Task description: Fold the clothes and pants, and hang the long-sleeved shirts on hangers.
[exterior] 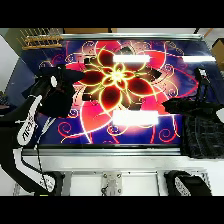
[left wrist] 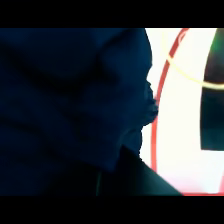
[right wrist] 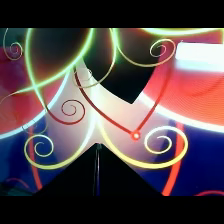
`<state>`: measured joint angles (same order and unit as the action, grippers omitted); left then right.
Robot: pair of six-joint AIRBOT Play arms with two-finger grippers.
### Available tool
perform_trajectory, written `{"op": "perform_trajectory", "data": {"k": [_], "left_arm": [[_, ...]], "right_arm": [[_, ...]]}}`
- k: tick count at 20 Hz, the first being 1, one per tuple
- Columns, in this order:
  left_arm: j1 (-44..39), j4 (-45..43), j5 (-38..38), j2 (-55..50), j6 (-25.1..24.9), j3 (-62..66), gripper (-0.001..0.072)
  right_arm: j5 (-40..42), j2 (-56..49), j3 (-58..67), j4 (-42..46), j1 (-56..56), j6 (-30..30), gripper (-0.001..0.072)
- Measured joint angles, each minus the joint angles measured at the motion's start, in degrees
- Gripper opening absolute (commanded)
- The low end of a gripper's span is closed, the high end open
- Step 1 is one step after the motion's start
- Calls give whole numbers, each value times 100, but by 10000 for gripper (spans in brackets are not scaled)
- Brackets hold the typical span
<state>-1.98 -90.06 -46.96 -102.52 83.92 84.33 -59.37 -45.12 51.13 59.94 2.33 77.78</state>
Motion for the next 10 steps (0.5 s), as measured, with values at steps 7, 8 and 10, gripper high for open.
{"op": "perform_trajectory", "data": {"k": [7, 8, 10], "left_arm": [[-1045, 638, -1167, 612, 531, 662, 6], [-1311, 796, -1241, 748, 566, 699, 5], [-1932, 1047, -1292, 957, 595, 750, 6]], "right_arm": [[0, 0, 0, 0, 0, 0, 21], [0, 0, 0, 0, 0, 2, 21], [0, 0, 0, -7, 0, 0, 21]]}}
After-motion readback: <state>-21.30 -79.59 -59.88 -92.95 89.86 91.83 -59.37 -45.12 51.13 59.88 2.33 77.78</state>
